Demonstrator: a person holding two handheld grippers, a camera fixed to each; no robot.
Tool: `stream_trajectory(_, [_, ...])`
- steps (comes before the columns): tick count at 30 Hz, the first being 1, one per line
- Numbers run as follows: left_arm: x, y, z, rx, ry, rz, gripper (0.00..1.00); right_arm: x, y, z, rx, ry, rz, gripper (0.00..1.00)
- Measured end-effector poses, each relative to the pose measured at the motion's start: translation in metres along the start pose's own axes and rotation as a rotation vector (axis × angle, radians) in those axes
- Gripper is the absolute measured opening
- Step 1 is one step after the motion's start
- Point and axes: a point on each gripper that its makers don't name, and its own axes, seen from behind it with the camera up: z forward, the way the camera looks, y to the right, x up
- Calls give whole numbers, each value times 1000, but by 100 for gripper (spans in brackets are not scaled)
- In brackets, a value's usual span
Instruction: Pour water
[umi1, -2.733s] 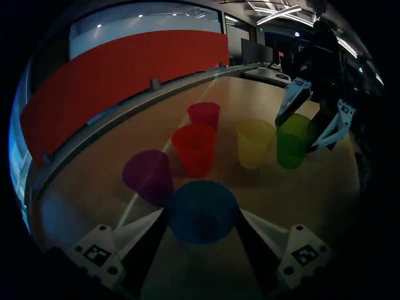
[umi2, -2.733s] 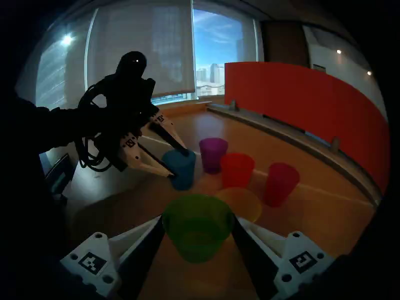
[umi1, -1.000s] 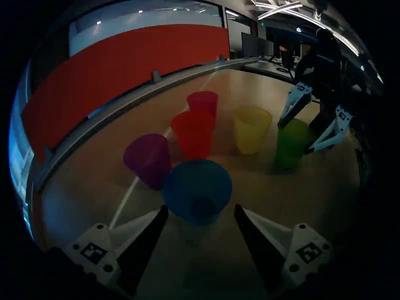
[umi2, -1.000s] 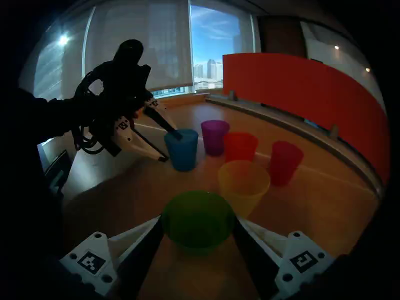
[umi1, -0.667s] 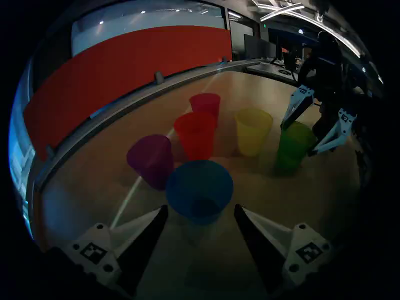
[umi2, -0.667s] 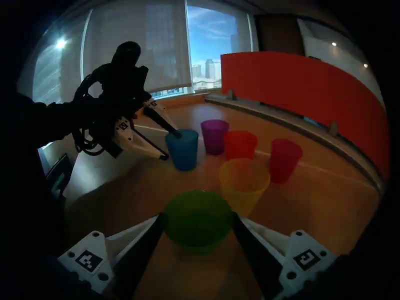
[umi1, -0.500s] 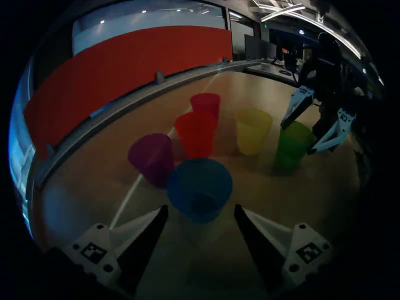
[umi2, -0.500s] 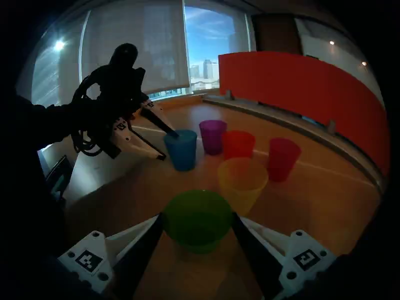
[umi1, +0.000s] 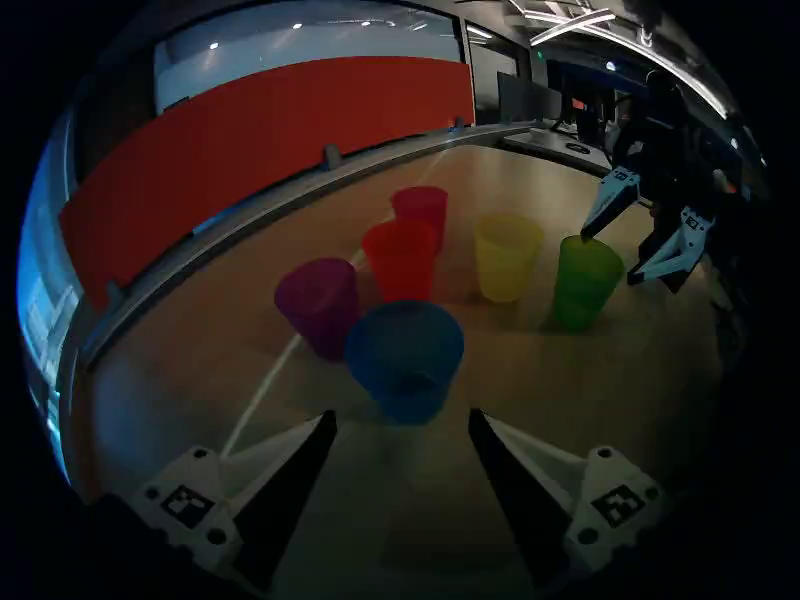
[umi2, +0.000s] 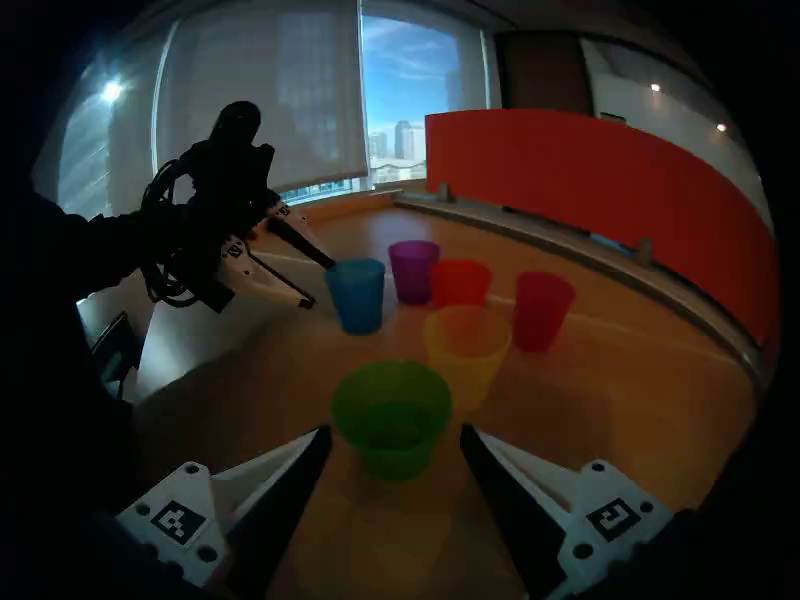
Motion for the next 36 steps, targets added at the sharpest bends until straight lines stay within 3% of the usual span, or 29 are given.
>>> stream_trajectory(14, [1, 4, -21, 37, 37, -32, 98, -4, 1, -32, -72, 37, 10, 100])
stream_trajectory(20, [6, 4, -34, 63, 85, -59, 98, 2, 8, -41, -138, 81, 21, 100])
stream_trajectory(27, [6, -6, -51, 135, 161, -122, 98, 11, 14, -54, -215, 155, 57, 100])
stream_trajectory(36, [14, -26, -84, 248, 299, -173, 98, 23, 30, -72, -339, 250, 98, 100])
